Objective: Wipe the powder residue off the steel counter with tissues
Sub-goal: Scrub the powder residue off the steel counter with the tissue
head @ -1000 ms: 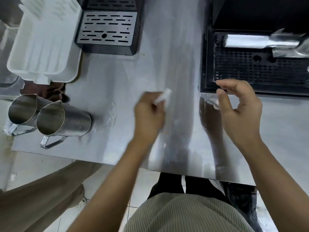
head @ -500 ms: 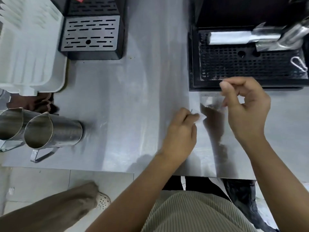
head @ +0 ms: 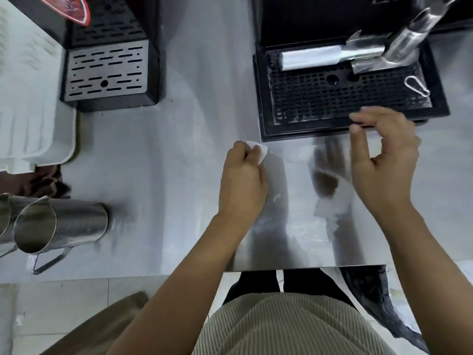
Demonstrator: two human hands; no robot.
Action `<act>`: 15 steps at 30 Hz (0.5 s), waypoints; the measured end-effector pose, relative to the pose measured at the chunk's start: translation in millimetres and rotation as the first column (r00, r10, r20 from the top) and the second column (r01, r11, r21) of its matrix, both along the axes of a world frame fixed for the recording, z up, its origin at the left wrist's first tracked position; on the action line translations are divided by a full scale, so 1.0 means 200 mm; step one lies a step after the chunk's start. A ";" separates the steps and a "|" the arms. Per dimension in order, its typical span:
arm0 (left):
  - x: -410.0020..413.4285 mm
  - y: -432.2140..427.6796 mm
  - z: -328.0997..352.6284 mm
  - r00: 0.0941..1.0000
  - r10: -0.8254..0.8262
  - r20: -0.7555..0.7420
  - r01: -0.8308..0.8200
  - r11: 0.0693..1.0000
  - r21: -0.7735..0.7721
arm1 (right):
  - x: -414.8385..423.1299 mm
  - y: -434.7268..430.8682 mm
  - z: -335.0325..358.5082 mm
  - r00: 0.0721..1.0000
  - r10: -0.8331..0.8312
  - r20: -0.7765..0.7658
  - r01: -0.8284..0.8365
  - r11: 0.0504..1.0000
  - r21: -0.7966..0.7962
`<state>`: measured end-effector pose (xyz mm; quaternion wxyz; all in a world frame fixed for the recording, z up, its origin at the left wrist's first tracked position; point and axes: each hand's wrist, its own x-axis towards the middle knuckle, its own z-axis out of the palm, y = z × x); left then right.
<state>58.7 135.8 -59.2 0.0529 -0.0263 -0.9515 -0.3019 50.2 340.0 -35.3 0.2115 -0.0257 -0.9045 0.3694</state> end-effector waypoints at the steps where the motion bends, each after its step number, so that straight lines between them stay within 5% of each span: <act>1: 0.00 0.03 0.01 1.000 0.002 0.014 -0.002 1.000 -0.003 | -0.01 0.04 -0.01 1.000 -0.015 0.023 0.014 0.999 0.034; 15: -0.01 0.40 0.02 0.994 0.083 0.072 -0.077 0.994 -0.079 | 0.00 0.31 -0.11 0.994 0.067 0.084 -0.088 0.959 0.269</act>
